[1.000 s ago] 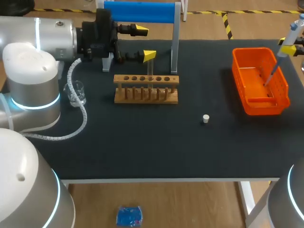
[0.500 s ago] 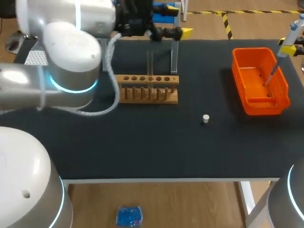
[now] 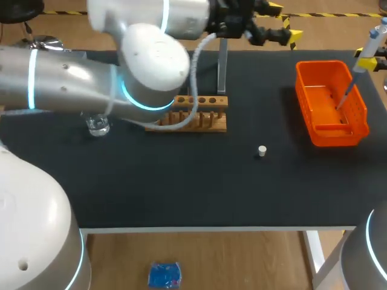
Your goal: Invert the test tube, pick up the pipette, mount the tip to pipette, aspirate from beaker and dispense into the tube, eject the tip, return the pipette, and cap with the stopper.
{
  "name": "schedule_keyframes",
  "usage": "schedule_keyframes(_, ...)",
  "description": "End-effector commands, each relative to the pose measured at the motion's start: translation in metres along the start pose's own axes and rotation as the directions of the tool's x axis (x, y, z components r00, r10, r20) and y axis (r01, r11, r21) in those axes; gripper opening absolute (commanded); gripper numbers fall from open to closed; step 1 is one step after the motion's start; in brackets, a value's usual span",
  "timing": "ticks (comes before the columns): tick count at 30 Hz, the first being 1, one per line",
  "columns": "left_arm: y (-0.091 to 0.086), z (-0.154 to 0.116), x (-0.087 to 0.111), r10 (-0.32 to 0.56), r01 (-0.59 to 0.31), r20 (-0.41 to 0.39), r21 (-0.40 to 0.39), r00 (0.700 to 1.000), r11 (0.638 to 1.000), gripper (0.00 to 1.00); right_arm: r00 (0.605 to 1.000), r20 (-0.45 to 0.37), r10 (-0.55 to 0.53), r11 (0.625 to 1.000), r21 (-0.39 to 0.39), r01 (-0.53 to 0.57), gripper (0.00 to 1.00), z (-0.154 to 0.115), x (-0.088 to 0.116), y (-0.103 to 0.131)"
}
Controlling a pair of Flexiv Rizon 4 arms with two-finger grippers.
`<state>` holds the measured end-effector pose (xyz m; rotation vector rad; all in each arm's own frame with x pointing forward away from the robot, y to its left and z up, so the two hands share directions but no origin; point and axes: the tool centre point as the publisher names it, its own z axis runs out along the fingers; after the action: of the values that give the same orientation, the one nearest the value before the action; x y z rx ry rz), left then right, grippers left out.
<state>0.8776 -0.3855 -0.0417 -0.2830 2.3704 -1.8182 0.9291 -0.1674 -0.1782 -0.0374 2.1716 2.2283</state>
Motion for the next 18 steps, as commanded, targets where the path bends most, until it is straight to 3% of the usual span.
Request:
schedule_keyframes(1, -0.01, 0.096, -0.008, 0.007, -0.007, -0.036, -0.013, 0.999, 1.0, 1.0, 1.0, -0.005, 0.0, 1.0, 0.001, 0.0, 0.0, -0.001, -0.001, 0.0)
schedule_keyframes(5, -0.016, 0.117, -0.007, 0.019, -0.022, -0.085, -0.032, 0.996, 0.999, 1.0, 1.0, -0.005, 0.0, 1.0, 0.001, 0.0, 0.0, -0.001, -0.001, 0.0)
schedule_keyframes(16, -0.016, 0.117, -0.007, 0.019, -0.022, -0.085, -0.032, 0.996, 0.999, 1.0, 1.0, -0.005, 0.0, 1.0, 0.001, 0.0, 0.0, -0.001, -0.001, 0.0)
schedule_keyframes(17, -0.016, 0.117, -0.007, 0.019, -0.022, -0.085, -0.032, 0.996, 0.999, 0.62, 1.0, -0.005, 0.0, 1.0, 0.001, 0.0, 0.0, -0.001, -0.001, 0.0)
schedule_keyframes(18, -0.016, 0.117, -0.007, 0.019, -0.022, -0.085, -0.032, 0.996, 0.999, 0.05, 1.0, -0.005, 0.0, 1.0, 0.001, 0.0, 0.0, -0.001, -0.001, 0.0)
